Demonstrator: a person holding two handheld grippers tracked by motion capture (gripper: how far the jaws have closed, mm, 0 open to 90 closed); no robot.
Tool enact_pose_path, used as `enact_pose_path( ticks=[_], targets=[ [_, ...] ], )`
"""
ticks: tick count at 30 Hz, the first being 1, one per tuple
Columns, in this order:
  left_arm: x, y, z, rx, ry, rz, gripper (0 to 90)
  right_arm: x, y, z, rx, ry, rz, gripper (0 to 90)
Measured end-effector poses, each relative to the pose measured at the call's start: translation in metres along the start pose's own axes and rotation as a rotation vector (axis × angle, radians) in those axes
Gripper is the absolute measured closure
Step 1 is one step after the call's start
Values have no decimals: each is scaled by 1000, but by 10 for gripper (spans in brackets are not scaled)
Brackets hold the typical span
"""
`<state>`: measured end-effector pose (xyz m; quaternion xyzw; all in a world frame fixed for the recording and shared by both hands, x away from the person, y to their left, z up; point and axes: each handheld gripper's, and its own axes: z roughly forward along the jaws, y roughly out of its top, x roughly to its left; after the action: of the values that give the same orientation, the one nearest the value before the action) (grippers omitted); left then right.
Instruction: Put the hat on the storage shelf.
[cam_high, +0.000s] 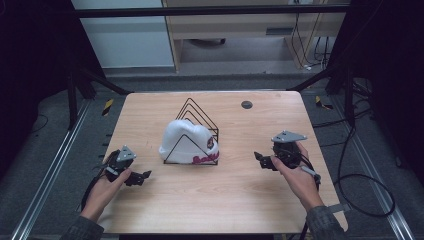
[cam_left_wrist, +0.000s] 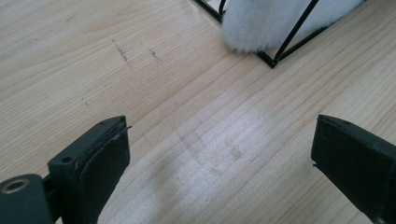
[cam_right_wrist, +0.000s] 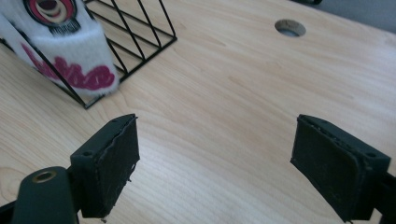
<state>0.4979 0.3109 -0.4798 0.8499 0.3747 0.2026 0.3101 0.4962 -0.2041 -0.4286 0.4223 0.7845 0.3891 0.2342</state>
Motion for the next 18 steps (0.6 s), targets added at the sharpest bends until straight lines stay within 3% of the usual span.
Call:
enact_pose_path(
  ticks=[12, 18],
  targets=[
    [4, -8, 3, 6, 5, -17, 41, -13, -43, 10, 61, -15, 85, 157],
    [8, -15, 6, 6, -5, -61, 41, -14, -58, 15, 71, -11, 113, 159]
  ],
)
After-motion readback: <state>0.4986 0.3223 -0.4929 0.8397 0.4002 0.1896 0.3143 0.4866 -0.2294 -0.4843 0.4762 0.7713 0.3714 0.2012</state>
